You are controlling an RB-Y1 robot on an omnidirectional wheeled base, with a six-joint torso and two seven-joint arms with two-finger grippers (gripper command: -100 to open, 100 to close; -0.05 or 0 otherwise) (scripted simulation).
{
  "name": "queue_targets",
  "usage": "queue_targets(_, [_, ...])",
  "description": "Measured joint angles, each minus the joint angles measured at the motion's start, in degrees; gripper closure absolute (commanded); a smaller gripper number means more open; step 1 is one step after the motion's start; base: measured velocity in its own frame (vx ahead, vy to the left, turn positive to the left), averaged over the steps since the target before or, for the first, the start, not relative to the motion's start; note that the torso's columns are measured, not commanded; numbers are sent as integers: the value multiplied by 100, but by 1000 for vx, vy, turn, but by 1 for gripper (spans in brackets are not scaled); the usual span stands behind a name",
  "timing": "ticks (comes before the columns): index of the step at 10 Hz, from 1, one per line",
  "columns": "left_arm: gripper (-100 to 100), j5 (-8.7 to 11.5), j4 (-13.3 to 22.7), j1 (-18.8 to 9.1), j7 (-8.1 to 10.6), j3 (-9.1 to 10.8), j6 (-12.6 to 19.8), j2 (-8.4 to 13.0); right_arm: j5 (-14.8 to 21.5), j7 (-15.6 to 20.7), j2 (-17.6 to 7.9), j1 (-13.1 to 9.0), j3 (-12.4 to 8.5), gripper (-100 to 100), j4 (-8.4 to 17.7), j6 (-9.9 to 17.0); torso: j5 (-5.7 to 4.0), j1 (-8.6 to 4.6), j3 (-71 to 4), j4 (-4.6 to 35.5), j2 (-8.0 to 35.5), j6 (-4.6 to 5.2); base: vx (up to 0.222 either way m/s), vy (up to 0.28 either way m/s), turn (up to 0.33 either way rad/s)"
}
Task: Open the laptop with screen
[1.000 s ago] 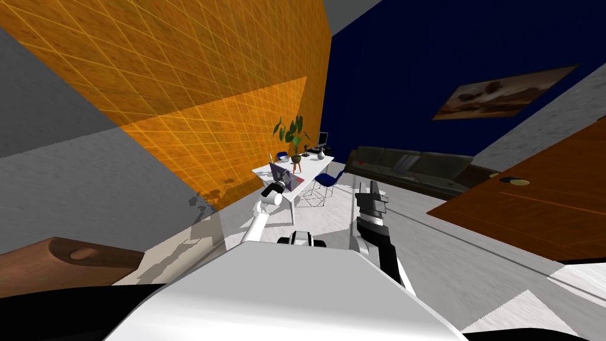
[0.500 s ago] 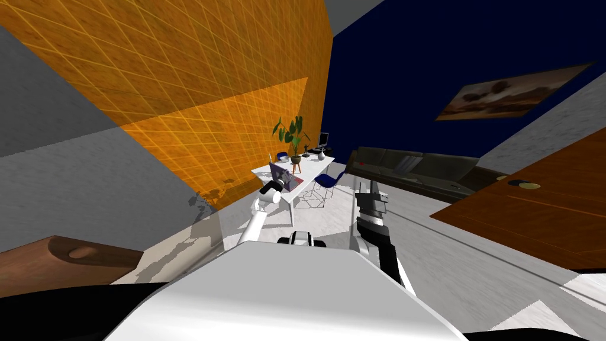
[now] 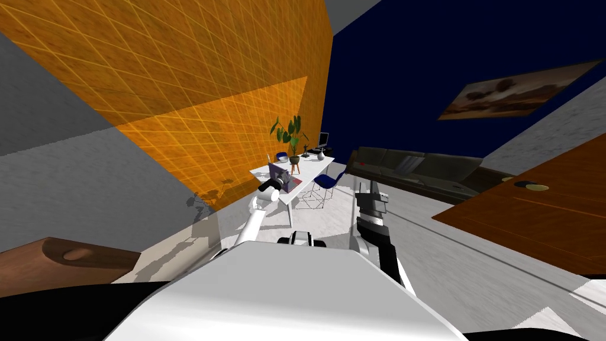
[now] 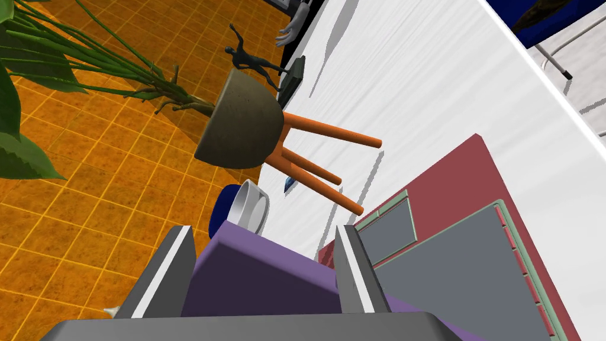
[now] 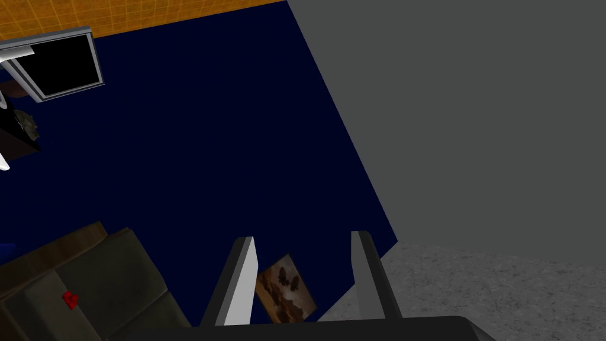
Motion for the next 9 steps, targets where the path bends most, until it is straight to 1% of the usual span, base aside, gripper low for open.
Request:
queue_targets(3, [100, -11, -126, -80, 17, 33, 424, 74, 0, 0, 0, 0, 0, 0, 0, 0, 4, 7, 7, -3, 10, -12, 33, -30, 6])
queue_targets(4, [100, 1, -141, -90, 14, 42, 503, 95, 0, 0, 0, -1, 0, 0, 0, 0, 9, 14, 9, -11, 13, -12, 29, -38, 14])
queue_targets(7, [100, -36, -275, -141, 35, 72, 883, 147, 0, 0, 0, -1, 0, 0, 0, 0, 7, 14, 7, -8, 11, -11, 29, -30, 9])
queue_targets(9, [100, -63, -396, -179, 57, 94, 1199, 198, 0, 0, 0, 0, 0, 0, 0, 0, 3, 9, 4, 0, 7, -14, 31, -29, 12])
